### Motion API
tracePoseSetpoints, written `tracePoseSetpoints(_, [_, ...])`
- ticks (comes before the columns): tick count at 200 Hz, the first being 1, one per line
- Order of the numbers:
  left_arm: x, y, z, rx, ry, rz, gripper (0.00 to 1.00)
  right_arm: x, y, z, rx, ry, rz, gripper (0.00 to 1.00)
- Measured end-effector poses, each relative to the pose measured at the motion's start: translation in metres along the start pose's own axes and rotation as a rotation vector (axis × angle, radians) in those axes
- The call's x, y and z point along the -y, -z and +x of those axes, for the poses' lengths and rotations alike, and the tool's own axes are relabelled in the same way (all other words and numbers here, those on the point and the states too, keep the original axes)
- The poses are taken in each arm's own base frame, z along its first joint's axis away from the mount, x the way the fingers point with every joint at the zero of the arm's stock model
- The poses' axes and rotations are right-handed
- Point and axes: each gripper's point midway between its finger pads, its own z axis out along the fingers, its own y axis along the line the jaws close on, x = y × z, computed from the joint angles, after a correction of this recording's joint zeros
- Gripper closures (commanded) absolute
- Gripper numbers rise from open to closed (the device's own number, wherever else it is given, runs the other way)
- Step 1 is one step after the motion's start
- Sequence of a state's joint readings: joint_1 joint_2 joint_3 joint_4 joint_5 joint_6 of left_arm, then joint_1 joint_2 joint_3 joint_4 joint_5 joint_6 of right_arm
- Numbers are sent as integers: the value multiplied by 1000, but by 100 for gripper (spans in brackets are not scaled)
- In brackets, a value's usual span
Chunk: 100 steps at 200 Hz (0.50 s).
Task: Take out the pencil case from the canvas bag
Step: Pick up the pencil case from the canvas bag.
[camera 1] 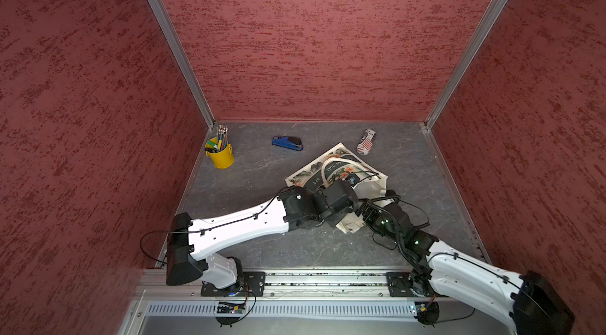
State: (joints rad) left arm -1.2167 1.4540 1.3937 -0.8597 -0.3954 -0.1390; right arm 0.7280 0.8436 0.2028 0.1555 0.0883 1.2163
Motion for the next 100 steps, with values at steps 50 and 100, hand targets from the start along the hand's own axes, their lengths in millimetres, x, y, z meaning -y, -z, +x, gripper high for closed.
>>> tracePoseSetpoints(50, [3, 1, -1, 0, 9, 16, 100, 2, -9, 2, 2, -9, -23, 1])
tracePoseSetpoints(100, [4, 1, 0, -2, 12, 21, 100, -14, -28, 0, 5, -37, -65, 1])
